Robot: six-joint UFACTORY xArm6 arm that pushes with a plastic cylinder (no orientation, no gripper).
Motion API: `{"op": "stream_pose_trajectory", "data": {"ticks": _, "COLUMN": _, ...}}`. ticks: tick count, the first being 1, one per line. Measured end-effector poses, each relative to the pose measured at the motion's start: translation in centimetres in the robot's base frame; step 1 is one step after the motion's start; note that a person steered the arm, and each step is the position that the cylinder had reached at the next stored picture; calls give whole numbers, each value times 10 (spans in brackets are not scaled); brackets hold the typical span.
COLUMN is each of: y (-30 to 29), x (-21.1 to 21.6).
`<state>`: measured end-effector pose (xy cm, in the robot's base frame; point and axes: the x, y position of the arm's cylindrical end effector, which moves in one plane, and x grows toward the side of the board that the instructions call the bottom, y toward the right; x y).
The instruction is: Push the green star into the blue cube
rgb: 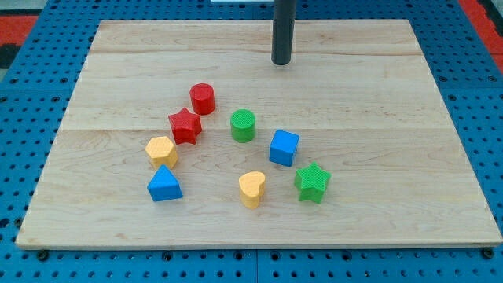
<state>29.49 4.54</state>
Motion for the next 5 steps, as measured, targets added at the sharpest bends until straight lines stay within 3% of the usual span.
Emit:
{"op": "stream_pose_trajectory", "data": {"ticks": 2, "y": 12, "x": -1}}
{"op": "stream_pose_trajectory", "data": {"ticks": 3, "y": 53, "x": 60}}
{"op": "stream_pose_trajectory", "data": {"ticks": 4, "y": 127, "x": 143}}
{"op": "stream_pose_trajectory", "data": {"ticks": 5, "y": 153, "x": 230}}
